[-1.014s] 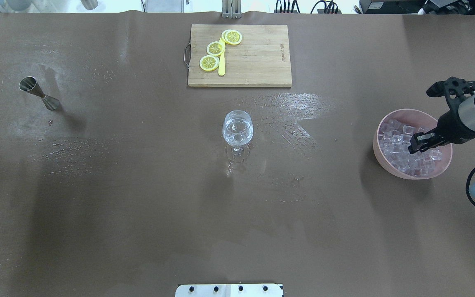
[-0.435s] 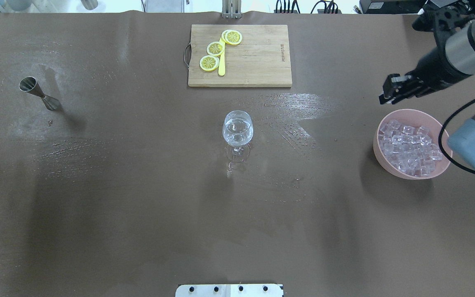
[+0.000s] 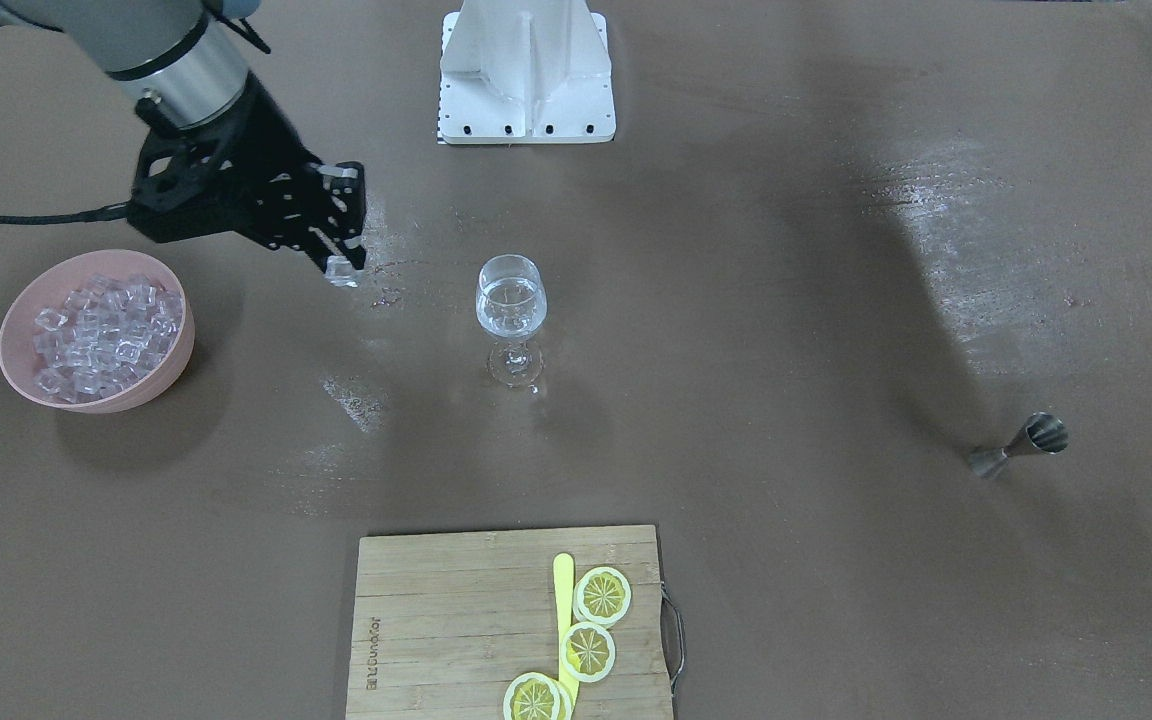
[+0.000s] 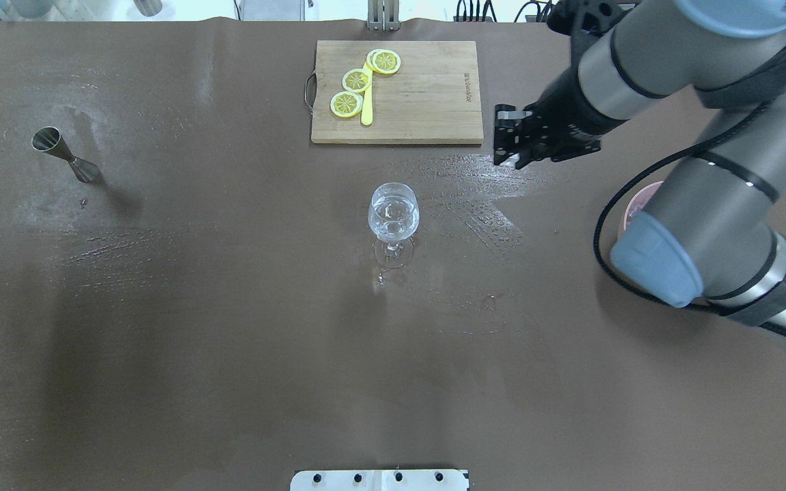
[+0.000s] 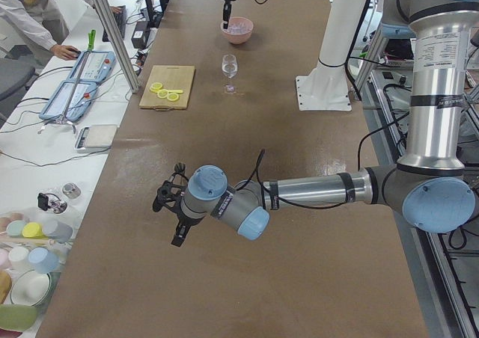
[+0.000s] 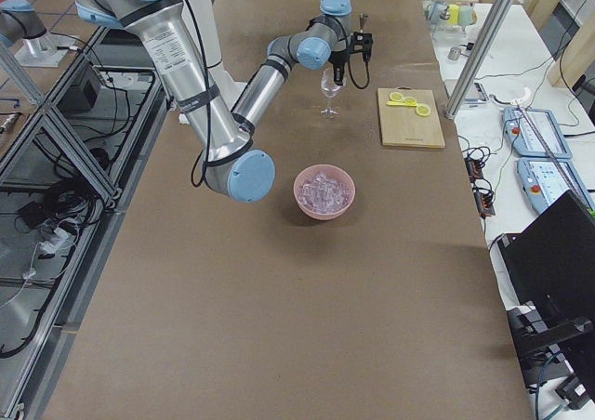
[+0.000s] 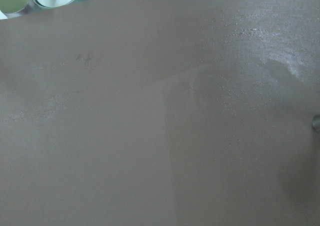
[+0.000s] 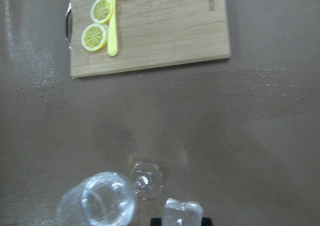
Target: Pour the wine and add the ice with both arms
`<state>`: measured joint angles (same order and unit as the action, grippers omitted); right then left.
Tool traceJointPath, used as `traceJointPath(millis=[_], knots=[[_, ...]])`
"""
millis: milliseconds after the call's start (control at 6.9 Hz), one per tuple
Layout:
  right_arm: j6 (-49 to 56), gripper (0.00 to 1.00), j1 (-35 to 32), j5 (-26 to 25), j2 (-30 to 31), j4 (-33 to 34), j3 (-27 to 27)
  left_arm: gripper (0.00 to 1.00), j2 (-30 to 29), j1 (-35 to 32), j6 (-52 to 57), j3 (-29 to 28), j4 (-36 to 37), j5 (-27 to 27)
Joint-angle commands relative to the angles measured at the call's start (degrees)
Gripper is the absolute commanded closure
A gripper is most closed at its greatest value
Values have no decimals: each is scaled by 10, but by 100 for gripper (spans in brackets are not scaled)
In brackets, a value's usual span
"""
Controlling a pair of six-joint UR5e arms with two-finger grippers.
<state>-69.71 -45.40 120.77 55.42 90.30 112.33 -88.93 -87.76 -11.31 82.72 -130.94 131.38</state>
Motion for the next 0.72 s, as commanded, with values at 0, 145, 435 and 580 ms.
traceJointPath(millis=[0,145,435,580], knots=[[-81,100,62,-59,-94,1,-62,2,1,0,0,0,0,0],[-84,100,66,-62,-99,-1,-76,2,-1,0,0,0,0,0],[-84,100,70,-62,-111,-2,-92,2,-1,0,0,1,-1,0],[-84,100,72,-60,-108,-2,-86,2,-2,0,0,1,-1,0]])
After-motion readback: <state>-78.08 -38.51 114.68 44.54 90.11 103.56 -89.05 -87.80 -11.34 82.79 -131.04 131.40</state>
